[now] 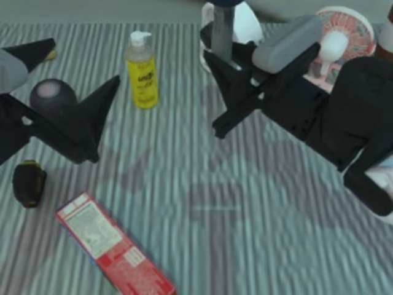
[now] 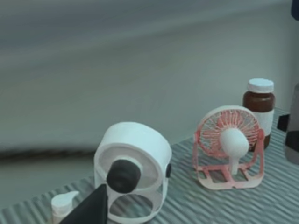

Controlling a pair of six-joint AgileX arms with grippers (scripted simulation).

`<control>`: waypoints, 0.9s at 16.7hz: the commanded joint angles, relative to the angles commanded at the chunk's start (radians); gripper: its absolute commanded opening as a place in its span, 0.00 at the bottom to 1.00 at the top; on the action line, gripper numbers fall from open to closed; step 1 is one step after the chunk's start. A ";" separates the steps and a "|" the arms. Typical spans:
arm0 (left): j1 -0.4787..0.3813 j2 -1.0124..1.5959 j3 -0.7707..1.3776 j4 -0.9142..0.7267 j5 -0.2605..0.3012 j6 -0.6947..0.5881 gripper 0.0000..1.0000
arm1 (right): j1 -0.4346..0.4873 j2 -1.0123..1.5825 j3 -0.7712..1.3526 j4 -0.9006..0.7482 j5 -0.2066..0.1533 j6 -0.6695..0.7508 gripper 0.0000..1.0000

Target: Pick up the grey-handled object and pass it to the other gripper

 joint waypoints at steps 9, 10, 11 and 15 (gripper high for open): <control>-0.121 0.356 0.203 0.131 0.161 0.002 1.00 | 0.000 0.000 0.000 0.000 0.000 0.000 0.00; -0.121 0.356 0.203 0.131 0.161 0.002 1.00 | 0.000 0.000 0.000 0.000 0.000 0.000 0.00; -0.121 0.356 0.203 0.131 0.161 0.002 1.00 | 0.000 0.000 0.000 0.000 0.000 0.000 0.00; -0.138 0.393 0.235 0.142 0.143 0.001 1.00 | 0.000 0.000 0.000 0.000 0.000 0.000 0.00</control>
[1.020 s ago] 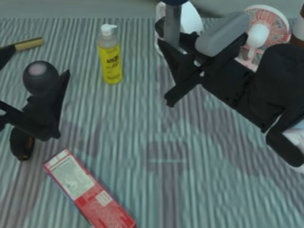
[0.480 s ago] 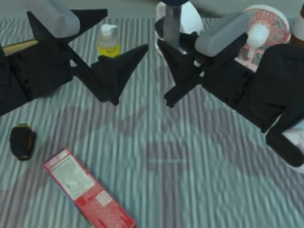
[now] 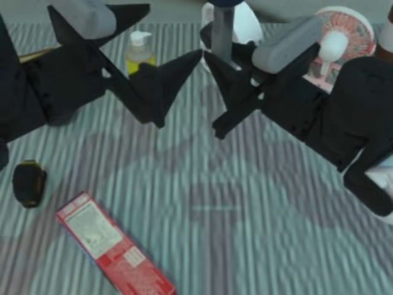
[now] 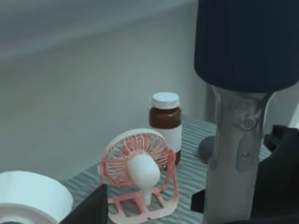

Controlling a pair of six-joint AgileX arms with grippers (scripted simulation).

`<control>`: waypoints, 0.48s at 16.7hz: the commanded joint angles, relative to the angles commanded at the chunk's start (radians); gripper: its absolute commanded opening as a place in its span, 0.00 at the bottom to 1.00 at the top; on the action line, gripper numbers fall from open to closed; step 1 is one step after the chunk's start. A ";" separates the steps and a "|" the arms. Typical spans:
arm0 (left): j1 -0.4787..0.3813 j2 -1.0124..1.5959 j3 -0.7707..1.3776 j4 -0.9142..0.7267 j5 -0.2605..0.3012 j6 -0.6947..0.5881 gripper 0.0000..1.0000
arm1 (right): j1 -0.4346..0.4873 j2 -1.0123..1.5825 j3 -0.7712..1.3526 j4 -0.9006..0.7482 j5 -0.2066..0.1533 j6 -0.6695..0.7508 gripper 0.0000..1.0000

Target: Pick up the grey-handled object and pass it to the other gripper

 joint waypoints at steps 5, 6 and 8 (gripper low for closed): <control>-0.090 0.233 0.165 0.060 -0.086 -0.001 1.00 | 0.000 0.000 0.000 0.000 0.000 0.000 0.00; -0.108 0.275 0.195 0.071 -0.103 -0.002 1.00 | 0.000 0.000 0.000 0.000 0.000 0.000 0.00; -0.136 0.329 0.240 0.085 -0.129 -0.003 1.00 | 0.000 0.000 0.000 0.000 0.000 0.000 0.00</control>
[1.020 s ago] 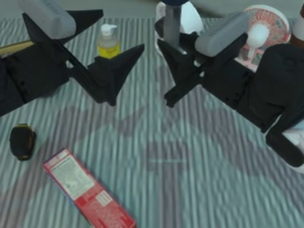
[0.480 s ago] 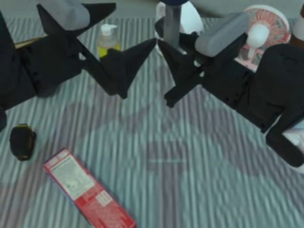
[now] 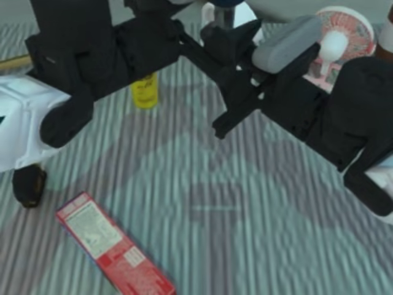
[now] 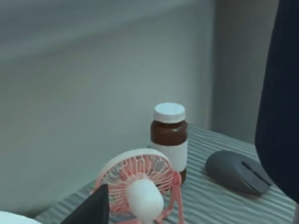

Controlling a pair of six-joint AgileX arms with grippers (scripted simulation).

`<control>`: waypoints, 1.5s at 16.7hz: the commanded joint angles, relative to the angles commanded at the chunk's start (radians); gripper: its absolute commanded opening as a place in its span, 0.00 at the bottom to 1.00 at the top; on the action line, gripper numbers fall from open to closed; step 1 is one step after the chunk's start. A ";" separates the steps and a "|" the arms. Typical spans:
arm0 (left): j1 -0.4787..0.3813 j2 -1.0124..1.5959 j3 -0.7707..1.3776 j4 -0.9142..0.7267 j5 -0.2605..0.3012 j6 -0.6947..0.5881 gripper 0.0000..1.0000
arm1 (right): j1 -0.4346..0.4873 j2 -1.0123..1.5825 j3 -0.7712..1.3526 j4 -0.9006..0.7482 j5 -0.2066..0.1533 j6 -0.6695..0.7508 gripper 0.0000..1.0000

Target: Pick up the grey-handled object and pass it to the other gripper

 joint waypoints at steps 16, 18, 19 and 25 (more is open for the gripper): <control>-0.007 0.012 0.011 0.003 -0.007 0.000 0.17 | 0.000 0.000 0.000 0.000 0.000 0.000 0.00; -0.007 0.012 0.011 0.003 -0.007 0.000 0.02 | 0.000 0.000 0.000 0.000 0.000 0.000 0.00; -0.007 0.012 0.011 0.003 -0.007 0.000 0.00 | 0.000 0.000 0.000 0.000 0.000 0.000 0.00; -0.007 0.012 0.011 0.003 -0.007 0.000 0.00 | 0.000 0.000 0.000 0.000 0.000 0.000 0.00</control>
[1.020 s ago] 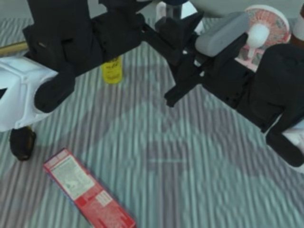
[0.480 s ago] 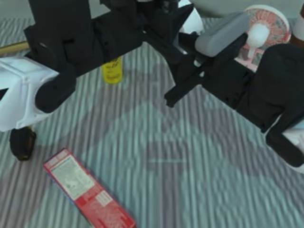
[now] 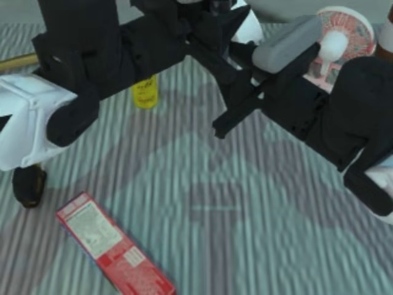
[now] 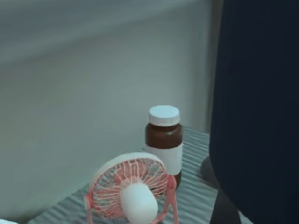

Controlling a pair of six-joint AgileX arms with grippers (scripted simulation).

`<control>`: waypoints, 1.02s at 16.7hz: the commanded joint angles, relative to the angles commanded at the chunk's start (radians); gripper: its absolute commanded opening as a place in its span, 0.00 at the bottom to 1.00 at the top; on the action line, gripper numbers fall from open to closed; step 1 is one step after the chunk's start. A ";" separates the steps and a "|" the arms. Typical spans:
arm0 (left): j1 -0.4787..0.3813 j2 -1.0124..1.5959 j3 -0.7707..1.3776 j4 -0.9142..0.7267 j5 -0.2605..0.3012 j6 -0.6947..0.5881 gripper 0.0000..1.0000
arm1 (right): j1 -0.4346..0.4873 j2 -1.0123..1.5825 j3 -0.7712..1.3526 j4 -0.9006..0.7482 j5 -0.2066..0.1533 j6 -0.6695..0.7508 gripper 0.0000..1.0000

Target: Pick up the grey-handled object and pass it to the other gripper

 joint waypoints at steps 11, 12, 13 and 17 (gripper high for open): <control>0.000 0.000 0.000 0.000 0.000 0.000 0.00 | 0.000 0.000 0.000 0.000 0.000 0.000 0.68; 0.000 0.000 0.000 0.000 0.000 0.000 0.00 | 0.000 0.000 0.000 0.000 0.000 0.000 0.75; 0.000 0.000 0.000 0.000 0.000 0.000 0.00 | 0.000 0.000 0.000 0.000 0.000 0.000 0.83; 0.000 0.000 0.000 0.000 0.000 0.000 0.00 | 0.000 0.000 0.000 0.000 0.000 0.000 1.00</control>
